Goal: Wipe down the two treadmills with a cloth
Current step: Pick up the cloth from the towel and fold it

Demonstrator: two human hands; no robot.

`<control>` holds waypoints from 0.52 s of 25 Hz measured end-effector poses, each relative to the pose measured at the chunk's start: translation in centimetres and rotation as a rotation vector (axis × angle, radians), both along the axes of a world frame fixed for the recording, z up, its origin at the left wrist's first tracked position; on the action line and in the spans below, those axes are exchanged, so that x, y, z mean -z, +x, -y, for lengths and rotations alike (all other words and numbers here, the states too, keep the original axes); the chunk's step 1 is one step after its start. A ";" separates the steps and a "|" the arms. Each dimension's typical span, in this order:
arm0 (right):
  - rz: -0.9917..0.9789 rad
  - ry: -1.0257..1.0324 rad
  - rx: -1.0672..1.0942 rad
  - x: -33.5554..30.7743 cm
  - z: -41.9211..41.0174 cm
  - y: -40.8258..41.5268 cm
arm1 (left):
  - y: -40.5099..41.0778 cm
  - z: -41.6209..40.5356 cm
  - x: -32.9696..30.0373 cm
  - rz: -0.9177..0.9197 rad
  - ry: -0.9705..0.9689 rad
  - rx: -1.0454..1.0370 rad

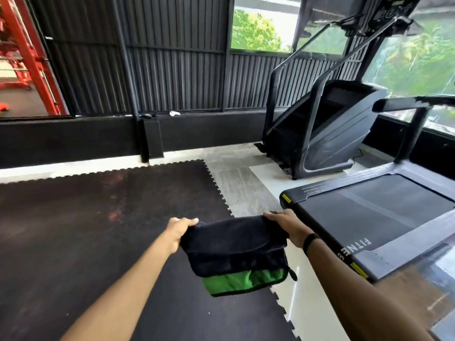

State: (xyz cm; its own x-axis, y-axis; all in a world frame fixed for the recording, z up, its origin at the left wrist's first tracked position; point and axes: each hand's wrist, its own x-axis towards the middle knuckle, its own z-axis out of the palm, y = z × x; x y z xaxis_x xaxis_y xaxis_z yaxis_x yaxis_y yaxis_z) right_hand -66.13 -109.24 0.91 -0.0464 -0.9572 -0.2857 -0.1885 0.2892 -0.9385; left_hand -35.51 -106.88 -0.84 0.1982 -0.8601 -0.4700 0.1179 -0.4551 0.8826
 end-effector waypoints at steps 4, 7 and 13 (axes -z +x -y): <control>0.061 -0.167 0.119 -2.1 0.0 -0.5 | 0.1 1.5 -4.0 0.128 -0.109 -0.028; 0.165 -0.254 0.183 -4.0 -0.6 -1.2 | 0.0 2.5 -6.2 0.129 -0.225 -0.068; 0.257 -0.431 0.246 -9.6 -2.1 -2.2 | -1.2 3.9 -10.9 -0.067 -0.355 -0.086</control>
